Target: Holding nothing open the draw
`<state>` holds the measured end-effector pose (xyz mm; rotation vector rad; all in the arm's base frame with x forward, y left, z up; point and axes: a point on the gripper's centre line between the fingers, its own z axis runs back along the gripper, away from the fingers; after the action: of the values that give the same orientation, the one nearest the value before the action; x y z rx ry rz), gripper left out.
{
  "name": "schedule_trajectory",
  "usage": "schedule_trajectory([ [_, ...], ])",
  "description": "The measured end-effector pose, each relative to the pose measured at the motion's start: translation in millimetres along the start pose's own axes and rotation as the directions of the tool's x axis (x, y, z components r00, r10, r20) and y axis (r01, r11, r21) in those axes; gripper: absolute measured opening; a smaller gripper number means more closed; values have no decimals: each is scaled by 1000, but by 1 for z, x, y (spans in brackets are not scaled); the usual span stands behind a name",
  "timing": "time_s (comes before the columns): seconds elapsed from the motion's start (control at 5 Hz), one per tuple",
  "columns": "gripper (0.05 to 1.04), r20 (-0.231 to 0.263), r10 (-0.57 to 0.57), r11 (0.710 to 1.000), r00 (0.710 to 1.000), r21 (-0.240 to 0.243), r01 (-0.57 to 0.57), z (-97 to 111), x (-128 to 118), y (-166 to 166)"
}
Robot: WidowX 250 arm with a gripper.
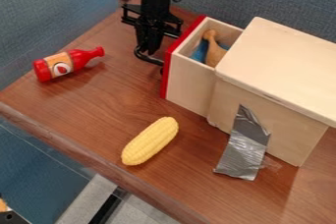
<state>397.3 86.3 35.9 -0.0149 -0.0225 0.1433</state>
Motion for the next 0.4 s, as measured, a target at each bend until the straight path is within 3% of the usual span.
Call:
schedule_trajectory([
  [0.4,137,2,-4,1000,1000,11,4,-3,6,5],
])
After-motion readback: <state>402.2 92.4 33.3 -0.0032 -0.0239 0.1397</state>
